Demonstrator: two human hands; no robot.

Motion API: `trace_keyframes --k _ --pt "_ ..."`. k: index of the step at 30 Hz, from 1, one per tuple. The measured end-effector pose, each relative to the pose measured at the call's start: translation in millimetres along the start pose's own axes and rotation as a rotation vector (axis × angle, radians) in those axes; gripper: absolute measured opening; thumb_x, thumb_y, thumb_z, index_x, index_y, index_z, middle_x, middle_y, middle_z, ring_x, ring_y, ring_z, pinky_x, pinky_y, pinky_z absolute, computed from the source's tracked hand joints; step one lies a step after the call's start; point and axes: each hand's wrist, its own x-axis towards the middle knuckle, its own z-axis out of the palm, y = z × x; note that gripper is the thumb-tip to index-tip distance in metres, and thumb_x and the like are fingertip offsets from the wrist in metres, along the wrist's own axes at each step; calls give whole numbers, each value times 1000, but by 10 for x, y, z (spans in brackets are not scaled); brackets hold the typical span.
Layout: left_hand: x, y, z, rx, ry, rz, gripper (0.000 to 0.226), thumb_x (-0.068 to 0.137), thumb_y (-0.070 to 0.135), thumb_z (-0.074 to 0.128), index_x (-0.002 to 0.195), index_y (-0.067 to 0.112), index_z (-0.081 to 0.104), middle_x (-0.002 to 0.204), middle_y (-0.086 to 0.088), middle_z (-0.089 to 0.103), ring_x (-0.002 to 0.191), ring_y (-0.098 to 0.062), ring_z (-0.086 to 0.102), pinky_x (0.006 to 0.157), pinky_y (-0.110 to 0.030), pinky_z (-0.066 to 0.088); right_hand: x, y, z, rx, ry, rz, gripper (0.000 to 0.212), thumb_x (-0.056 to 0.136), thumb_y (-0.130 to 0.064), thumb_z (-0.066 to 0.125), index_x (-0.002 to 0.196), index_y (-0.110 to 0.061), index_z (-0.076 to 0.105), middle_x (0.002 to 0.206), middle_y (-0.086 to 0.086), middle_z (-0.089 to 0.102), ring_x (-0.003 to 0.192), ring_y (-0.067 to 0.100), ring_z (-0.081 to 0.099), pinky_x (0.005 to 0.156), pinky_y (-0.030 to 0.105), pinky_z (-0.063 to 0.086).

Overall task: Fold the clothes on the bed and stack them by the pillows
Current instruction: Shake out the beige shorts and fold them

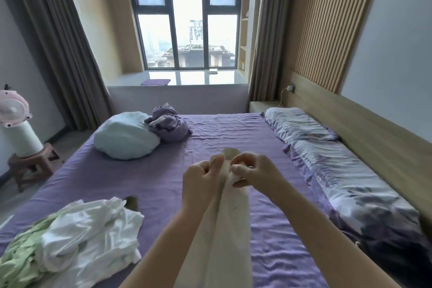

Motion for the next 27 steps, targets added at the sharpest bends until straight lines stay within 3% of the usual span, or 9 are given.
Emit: trace_keyframes --k 4,7,9,13,15,19,22,24,27 --pt "-1 65 228 -76 -27 0 48 91 41 59 50 16 54 43 12 42 45 -2 33 43 -19 27 15 34 -195 -359 -139 -220 26 78 -9 65 103 -17 63 80 -8 64 73 4 60 69 14 46" --pt "16 80 305 18 -29 -3 51 92 42 55 46 21 47 40 12 33 42 -1 28 41 -17 23 52 79 -330 -522 -55 -365 10 85 -20 62 92 -20 69 68 -10 62 64 6 56 66 24 45" --pt "45 121 372 13 -34 -54 52 91 46 53 45 22 51 41 12 37 45 -1 31 44 -21 27 112 114 -367 -584 -33 -469 10 84 -25 65 91 -21 71 74 -8 61 74 12 54 72 31 45" --pt "83 258 440 -204 -73 -243 49 85 56 51 64 18 73 56 10 60 55 -1 51 54 -16 43 291 253 -400 -651 168 -545 29 73 -34 76 92 -14 67 90 3 60 93 25 53 85 35 38" --pt "84 273 382 -197 -186 -215 42 82 48 61 82 8 72 70 1 61 67 -8 53 64 -26 43 383 345 -428 -639 237 -494 48 69 -47 75 103 -15 64 102 3 60 100 26 51 86 35 35" --pt "138 242 268 -147 -263 -138 27 88 18 66 99 -6 65 82 -14 57 76 -22 50 69 -39 41 580 529 -620 -498 -65 -285 76 68 -53 75 133 -28 47 118 -4 53 115 19 46 99 35 37" --pt "188 178 161 -177 -261 -138 29 92 15 60 102 -11 60 83 -11 51 77 -20 44 68 -36 37 662 675 -847 -398 -306 -221 87 65 -36 83 137 -39 36 122 -8 52 114 3 46 97 18 38" --pt "209 105 76 -178 -293 -153 26 92 16 59 103 -7 61 84 -10 53 77 -18 46 68 -32 40 667 747 -908 -279 -432 -119 80 67 -25 84 132 -42 41 116 -13 56 98 -8 52 80 7 43" --pt "278 -34 -2 -130 -268 -164 20 93 13 58 101 -4 64 83 -8 54 77 -17 46 69 -28 42 656 802 -771 -244 -400 -59 31 71 -20 82 93 -23 61 79 -10 58 72 7 54 61 14 44"
